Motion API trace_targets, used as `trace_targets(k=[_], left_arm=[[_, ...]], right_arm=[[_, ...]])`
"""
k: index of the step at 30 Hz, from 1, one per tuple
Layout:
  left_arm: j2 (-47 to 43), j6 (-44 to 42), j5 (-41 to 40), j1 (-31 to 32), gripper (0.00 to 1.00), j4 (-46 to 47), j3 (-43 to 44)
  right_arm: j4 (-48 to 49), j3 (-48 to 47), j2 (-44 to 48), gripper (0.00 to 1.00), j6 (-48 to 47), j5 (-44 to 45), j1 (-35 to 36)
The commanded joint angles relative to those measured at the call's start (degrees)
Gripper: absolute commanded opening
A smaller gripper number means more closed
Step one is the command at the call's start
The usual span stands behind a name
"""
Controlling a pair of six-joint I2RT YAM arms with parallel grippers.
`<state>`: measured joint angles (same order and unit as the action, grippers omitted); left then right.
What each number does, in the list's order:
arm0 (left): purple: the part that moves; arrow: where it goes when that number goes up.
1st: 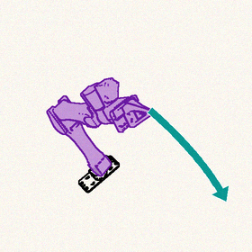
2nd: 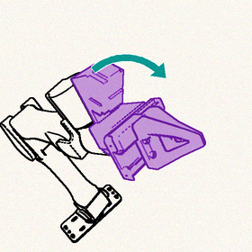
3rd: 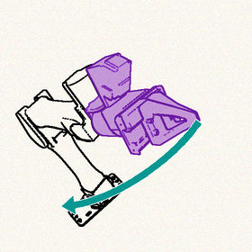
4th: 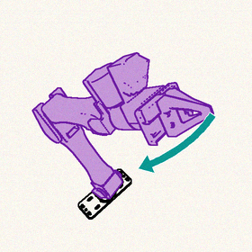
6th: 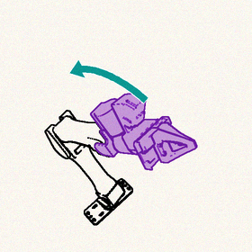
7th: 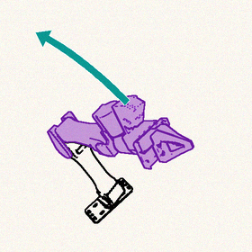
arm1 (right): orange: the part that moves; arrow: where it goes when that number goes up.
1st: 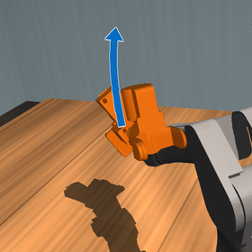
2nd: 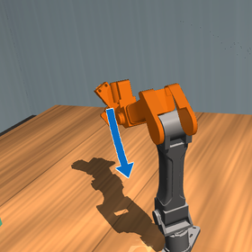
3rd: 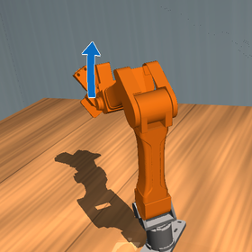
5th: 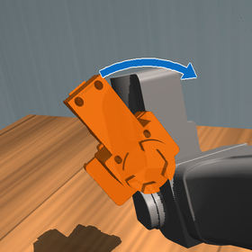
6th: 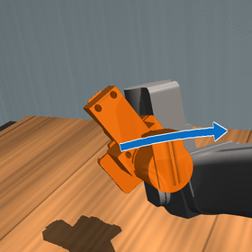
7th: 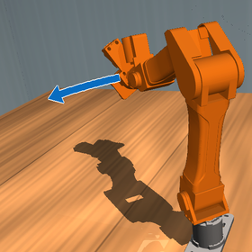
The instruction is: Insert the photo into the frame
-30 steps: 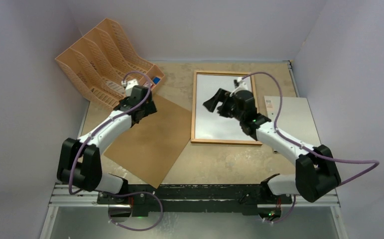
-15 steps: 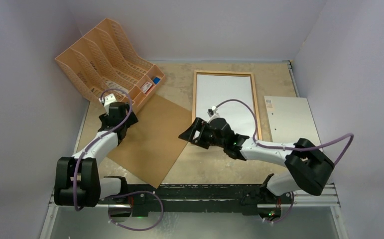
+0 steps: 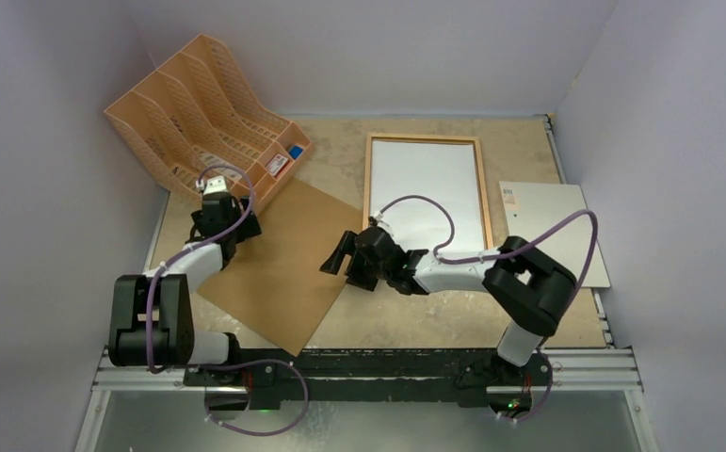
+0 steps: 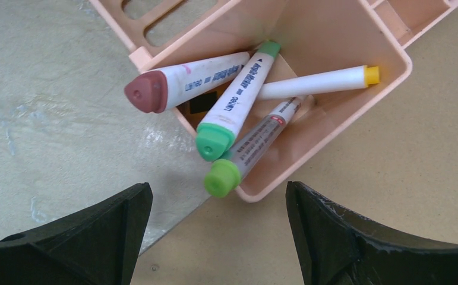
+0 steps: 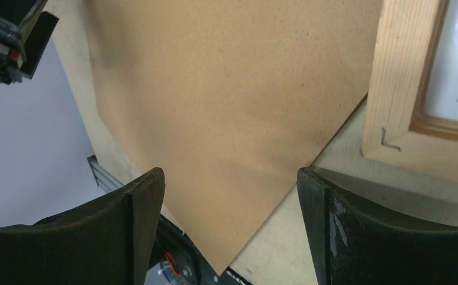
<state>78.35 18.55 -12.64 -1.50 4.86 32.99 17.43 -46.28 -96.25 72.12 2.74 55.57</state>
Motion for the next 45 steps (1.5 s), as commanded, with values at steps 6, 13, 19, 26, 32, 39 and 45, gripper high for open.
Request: trace_targets(k=[6,13,19,26,32,39,45], left_arm=[[1.12,3.74,2.82,-0.44,0.87,-0.85,0.95],[8.2,10.36,7.21,-0.45,0.83,-6.82,2.77],[6.4,14.33,10.74,-0.41,0.82,-5.74,-0.56],[1.53,16.37,13.5,-0.45,0.81,-11.04,-1.85],[-1.35,16.48,13.52,-0.37,0.76,-15.31,-1.8],[-5.55,17.31,9.06,-0.35,0.76,-16.79,-1.61],[-6.15,17.31,6.98,-0.35,0.76,-15.84,-1.53]], right_arm=[[-5.96,-6.92,-5.16,0.84,2.07,3.09,0.58],[-6.26,-6.55,-3.11,0.84,1.85,3.15,0.59],[-7.26,-5.19,-1.5,0.84,1.8,3.49,0.54],[-13.12,-7.62,-2.89,0.85,3.58,2.44,0.43],[-19.26,-11.45,-6.01,0.85,4.47,6.62,0.61],[-22.91,-6.91,0.06,0.85,8.24,11.46,0.71],[-26.28,-6.46,0.94,0.86,9.23,13.05,0.77]])
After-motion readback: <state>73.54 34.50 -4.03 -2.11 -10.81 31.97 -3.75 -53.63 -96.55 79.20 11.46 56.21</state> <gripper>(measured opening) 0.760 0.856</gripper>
